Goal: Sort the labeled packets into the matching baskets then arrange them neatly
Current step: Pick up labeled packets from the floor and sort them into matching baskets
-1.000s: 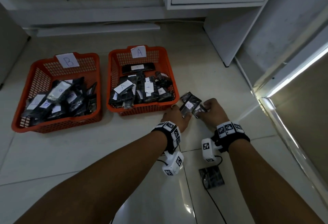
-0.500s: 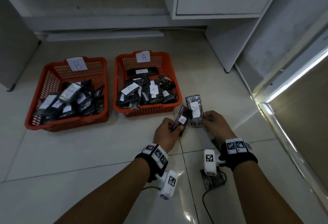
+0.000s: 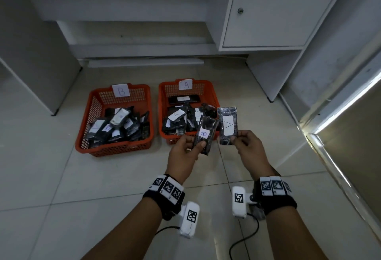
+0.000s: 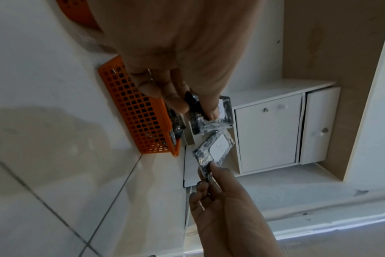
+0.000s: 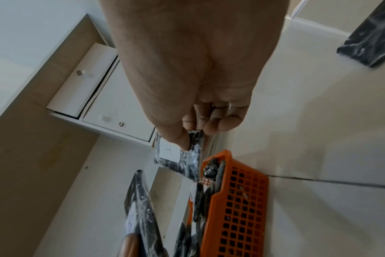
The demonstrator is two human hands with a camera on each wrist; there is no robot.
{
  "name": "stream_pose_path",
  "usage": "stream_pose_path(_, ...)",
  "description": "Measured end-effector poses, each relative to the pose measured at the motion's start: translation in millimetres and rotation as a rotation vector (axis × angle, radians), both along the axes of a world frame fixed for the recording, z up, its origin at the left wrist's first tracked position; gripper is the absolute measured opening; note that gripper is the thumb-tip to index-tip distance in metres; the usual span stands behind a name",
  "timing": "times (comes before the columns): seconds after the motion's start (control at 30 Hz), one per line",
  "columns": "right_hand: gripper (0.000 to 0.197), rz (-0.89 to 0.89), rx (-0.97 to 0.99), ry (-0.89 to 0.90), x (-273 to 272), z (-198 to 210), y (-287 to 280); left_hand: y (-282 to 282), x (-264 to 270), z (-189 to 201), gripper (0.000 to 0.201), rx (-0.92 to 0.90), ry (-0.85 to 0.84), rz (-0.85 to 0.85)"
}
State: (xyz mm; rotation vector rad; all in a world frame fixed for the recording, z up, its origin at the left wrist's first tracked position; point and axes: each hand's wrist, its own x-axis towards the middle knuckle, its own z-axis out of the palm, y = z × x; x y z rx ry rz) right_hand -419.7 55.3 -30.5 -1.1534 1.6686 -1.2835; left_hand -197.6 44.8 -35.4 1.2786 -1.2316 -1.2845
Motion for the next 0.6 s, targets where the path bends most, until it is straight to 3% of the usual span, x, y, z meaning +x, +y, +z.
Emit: stream_pose_path(0.6, 0.01, 0.058, -0.067, 0.001, 50, 18, -12, -12, 51, 3, 0.026, 0.003, 0.029, 0.155)
